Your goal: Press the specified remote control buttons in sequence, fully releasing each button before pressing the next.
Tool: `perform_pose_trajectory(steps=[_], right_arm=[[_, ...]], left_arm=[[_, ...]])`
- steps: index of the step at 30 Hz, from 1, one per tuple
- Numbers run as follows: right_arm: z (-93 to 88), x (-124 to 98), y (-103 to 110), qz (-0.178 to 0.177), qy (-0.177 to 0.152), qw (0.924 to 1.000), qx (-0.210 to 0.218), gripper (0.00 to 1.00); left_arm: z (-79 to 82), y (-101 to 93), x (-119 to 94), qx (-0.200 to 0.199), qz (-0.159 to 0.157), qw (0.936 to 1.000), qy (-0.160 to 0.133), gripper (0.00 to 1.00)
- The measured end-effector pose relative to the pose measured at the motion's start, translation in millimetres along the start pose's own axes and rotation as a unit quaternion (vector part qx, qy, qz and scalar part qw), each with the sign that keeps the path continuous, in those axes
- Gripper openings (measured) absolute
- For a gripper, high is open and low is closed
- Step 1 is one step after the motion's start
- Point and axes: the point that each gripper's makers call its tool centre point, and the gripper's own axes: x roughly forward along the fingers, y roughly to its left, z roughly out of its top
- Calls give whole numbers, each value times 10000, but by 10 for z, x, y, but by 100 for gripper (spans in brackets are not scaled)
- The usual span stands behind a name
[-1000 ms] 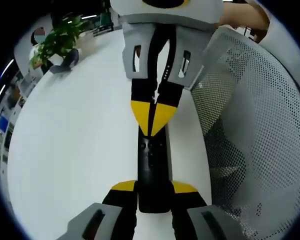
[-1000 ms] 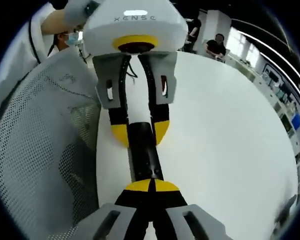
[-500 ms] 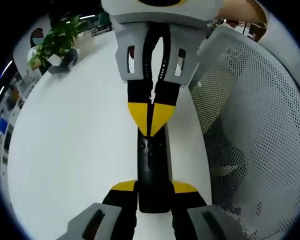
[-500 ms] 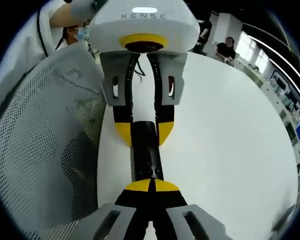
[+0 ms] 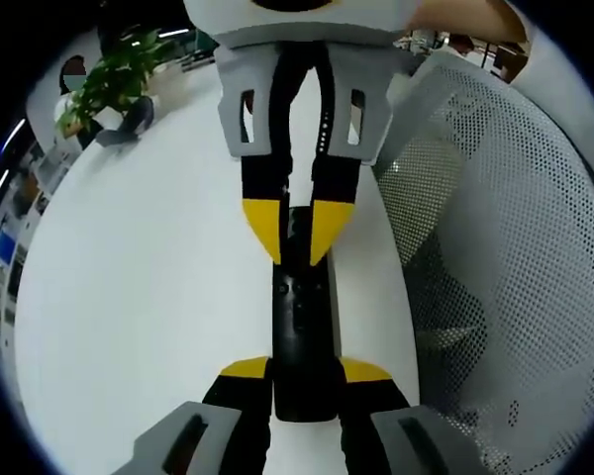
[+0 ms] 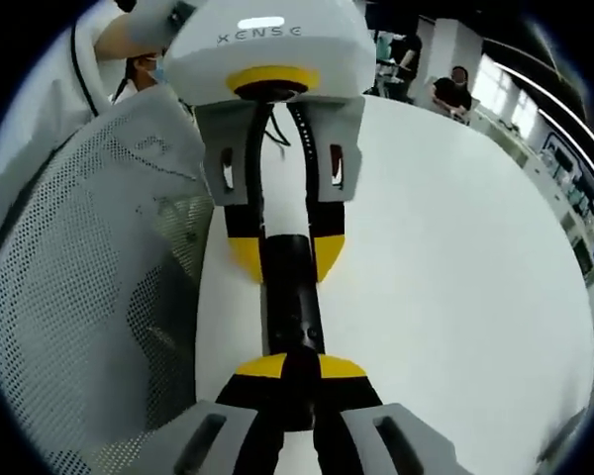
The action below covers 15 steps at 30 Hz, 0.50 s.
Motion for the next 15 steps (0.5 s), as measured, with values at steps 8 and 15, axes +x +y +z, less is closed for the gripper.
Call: perform_pose_trajectory(steps=[8,15], right_arm=[[4,25,10,272,423,9984,-265,6],[-16,-2,5,342,348,9986,-191,6]], left_arm=[[3,2,2,-5,-7,10000,3,24],[3,6,-1,-38,-33,10000,21,24]])
